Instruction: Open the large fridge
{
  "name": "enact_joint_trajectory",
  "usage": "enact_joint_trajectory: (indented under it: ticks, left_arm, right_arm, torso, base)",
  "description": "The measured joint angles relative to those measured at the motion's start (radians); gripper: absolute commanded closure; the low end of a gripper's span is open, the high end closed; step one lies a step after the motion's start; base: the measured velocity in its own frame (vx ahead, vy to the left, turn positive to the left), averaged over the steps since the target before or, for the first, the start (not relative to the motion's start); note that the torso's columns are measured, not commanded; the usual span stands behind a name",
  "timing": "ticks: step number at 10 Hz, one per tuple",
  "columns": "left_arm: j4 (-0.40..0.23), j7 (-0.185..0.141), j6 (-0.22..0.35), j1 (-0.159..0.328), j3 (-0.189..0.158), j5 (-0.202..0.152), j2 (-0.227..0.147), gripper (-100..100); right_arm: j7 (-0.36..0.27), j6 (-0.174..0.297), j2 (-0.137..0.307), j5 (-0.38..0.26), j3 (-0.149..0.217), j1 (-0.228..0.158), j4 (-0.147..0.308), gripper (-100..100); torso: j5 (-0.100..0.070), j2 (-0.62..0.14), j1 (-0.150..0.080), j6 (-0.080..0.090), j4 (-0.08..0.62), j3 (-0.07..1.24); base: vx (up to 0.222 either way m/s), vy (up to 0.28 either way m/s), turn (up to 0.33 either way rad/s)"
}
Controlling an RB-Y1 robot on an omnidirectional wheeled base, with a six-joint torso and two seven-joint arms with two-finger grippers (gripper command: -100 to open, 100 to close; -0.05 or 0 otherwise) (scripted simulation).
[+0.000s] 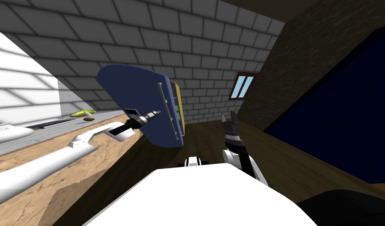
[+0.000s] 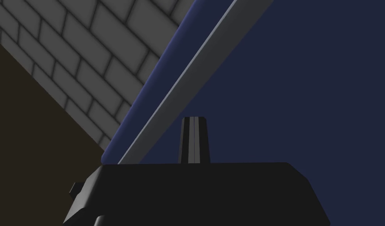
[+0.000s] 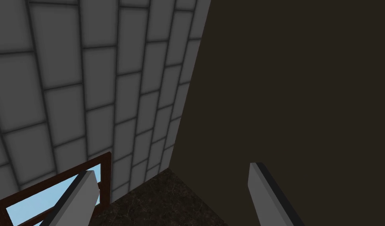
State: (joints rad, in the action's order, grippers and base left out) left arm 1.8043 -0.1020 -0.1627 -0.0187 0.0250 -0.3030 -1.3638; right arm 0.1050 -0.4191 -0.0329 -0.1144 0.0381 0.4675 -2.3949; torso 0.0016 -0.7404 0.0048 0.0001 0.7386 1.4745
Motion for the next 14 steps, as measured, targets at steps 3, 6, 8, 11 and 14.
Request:
enact_joint_trajectory:
  ticks: [3, 6, 8, 11, 14]
  left_arm:
    - [0.017, -0.002, 0.009, -0.007, -0.006, -0.004, -0.004, -100]
    - [-0.025, -0.017, 0.042, 0.012, -0.012, -0.013, -0.024, -100]
    - [-0.037, -0.018, 0.060, 0.014, -0.016, -0.013, -0.023, -100]
    - [-0.009, -0.013, 0.048, -0.008, -0.028, -0.014, -0.031, 100]
    - [0.047, -0.020, 0.013, -0.005, 0.000, -0.026, -0.058, 100]
  right_arm:
    - [0.000, 0.000, -0.001, 0.000, 0.000, 0.000, 0.000, 0]
    - [0.000, 0.000, -0.001, 0.000, -0.001, 0.001, 0.000, 0]
    - [0.000, 0.000, 0.000, 0.000, 0.000, 0.000, 0.000, 0]
    - [0.000, 0.000, 0.000, 0.000, 0.000, 0.000, 0.000, 0]
    - [0.000, 0.000, 0.000, 0.000, 0.000, 0.000, 0.000, 0]
  torso:
    - [-0.005, 0.012, -0.016, 0.001, -0.004, 0.008]
    - [-0.002, 0.006, -0.004, 0.001, -0.002, 0.004]
    - [0.000, 0.002, 0.000, 0.001, 0.000, 0.001]
    - [0.001, -0.009, 0.002, -0.001, 0.002, -0.006]
    - [-0.002, -0.004, -0.003, -0.003, 0.004, -0.002]
  base:
    - [0.034, -0.052, -0.004]
    - [0.132, -0.152, 0.001]
    - [0.033, -0.049, -0.001]
    - [-0.078, 0.120, 0.027]
    - [-0.181, 0.210, 0.056]
